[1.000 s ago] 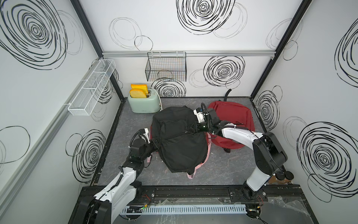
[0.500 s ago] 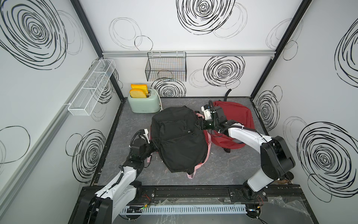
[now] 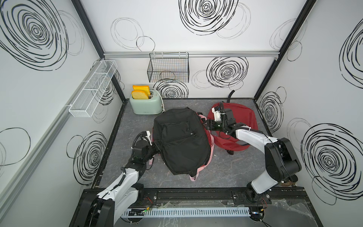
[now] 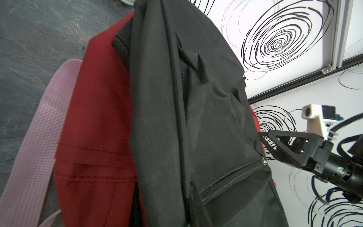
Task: Zip up the backpack
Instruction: Zip the zipper on the backpack, then pick up the backpack from the backpack.
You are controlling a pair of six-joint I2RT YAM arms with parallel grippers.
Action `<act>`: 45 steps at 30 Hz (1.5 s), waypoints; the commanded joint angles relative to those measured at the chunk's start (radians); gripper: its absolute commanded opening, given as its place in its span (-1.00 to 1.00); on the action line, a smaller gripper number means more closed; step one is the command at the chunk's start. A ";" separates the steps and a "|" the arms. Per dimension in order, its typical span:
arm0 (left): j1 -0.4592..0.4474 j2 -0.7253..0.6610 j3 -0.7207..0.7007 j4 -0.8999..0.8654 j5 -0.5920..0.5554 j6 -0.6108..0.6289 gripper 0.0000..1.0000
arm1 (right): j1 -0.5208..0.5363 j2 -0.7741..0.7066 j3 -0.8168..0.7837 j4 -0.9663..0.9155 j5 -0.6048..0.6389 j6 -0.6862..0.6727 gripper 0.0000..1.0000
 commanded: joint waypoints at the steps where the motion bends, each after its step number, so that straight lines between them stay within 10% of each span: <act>1: 0.012 0.006 0.015 0.034 -0.030 0.016 -1.00 | 0.011 0.025 -0.019 0.055 -0.048 0.016 0.33; 13: 0.005 0.014 0.013 0.046 -0.024 0.014 -1.00 | 0.125 0.110 0.061 0.042 -0.042 0.006 0.19; 20: 0.002 0.014 0.016 0.045 -0.021 0.016 -1.00 | 0.152 0.120 0.097 0.002 -0.018 -0.011 -0.85; 24: 0.002 0.009 0.018 0.037 -0.027 0.017 -0.96 | 0.153 0.073 0.106 -0.032 0.015 -0.023 -1.00; 32: 0.005 -0.028 0.028 -0.010 -0.048 0.024 0.72 | 0.141 -0.076 0.181 -0.156 0.127 -0.036 -1.00; 45: 0.022 -0.075 0.029 -0.058 -0.077 0.028 0.96 | -0.124 -0.212 0.347 -0.355 0.154 -0.041 -1.00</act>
